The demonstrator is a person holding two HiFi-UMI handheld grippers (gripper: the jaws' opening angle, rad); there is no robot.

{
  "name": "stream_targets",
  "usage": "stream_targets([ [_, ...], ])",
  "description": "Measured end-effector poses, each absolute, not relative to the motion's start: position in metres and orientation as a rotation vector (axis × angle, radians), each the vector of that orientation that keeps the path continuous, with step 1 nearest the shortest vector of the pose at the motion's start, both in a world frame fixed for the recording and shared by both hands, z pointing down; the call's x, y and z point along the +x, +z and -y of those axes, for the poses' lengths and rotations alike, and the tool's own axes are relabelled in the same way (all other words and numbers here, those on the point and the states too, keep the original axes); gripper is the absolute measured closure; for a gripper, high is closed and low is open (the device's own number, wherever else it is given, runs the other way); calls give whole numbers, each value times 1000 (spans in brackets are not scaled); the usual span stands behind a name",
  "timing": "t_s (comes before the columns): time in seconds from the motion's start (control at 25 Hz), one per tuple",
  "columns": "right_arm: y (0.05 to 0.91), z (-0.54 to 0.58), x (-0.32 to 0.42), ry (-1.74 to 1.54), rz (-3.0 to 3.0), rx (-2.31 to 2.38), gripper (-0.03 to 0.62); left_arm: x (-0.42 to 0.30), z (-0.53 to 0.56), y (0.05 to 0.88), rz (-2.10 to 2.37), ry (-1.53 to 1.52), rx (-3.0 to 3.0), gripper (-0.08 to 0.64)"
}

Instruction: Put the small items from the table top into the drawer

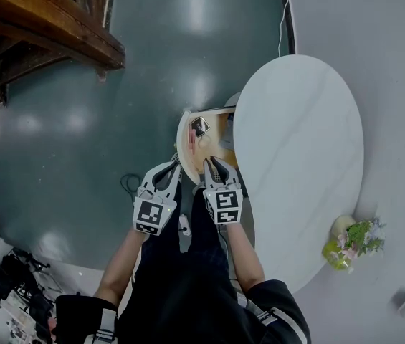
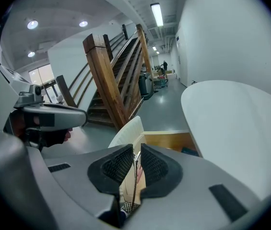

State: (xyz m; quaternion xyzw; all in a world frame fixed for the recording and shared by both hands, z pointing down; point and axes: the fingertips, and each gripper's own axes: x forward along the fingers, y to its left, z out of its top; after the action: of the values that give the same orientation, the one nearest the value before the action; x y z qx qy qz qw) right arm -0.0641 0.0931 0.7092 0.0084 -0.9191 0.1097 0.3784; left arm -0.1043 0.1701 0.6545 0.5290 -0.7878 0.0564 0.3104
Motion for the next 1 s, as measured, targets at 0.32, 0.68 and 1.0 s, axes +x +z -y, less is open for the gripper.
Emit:
stream_targets([
  [0.32,736,-85,-83,264,2331,60,522,-103,-169,654,2073,151,1412,540],
  [0.68,778,-79,-108,266,2276,47,522,-106,-168,652,2076,148,1410,540],
  [1.0,817,-73,-123,251,2214,34,522,-114,-170,657,2072,151,1392,540],
])
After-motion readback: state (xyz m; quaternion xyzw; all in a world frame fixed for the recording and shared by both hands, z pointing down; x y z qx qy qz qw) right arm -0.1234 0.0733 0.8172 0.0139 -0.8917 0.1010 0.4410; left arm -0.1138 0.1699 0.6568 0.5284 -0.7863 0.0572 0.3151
